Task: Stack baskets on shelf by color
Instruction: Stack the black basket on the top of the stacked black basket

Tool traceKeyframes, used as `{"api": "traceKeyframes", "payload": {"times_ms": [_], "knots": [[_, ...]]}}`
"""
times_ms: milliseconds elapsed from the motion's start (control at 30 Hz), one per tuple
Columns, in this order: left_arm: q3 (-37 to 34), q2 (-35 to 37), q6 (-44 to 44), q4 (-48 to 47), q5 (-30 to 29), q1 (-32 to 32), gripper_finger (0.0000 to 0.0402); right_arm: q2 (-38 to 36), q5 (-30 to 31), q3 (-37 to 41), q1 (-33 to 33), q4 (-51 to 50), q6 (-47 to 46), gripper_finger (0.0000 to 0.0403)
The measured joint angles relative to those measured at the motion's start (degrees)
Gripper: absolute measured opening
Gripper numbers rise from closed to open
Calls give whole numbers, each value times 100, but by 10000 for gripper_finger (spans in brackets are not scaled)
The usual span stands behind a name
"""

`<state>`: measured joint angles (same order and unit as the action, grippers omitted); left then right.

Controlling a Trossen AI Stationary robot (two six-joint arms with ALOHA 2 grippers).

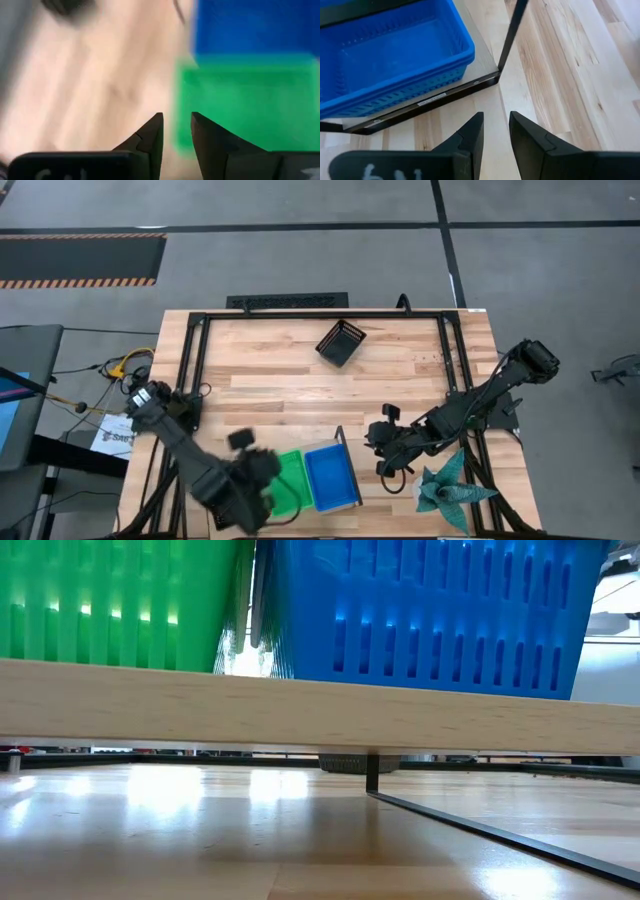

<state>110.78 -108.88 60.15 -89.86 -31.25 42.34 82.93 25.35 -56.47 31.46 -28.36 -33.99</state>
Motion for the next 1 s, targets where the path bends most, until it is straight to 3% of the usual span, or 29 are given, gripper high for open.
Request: {"api": "traceKeyframes", "payload": {"times_ms": [100,267,367,500,600,767,900,1000], "knots": [[0,0,-657,168,-919,-497,87,0,123,0,-69,-28,-348,118],[0,0,-1912,298,-1130,-1343,87,1,1261,-2,-581,-607,-908,118],[0,30,-2254,336,-1126,-1678,87,-1,1874,-2,-1275,-913,-861,118],[0,122,-2731,565,-1158,-1829,87,0,2195,-2,-2697,-889,34,118],[-7,180,-2845,557,-1218,-1812,87,0,1854,-2,-3993,-489,876,118],[-35,272,-2847,436,-1308,-1794,87,20,310,-2,-5948,801,1698,118],[-37,273,-2825,281,-1514,-1787,87,299,-505,-4,-6828,1606,1645,118],[-37,273,-2858,286,-1558,-1789,87,712,-849,-11,-7102,1955,1608,118]]}}
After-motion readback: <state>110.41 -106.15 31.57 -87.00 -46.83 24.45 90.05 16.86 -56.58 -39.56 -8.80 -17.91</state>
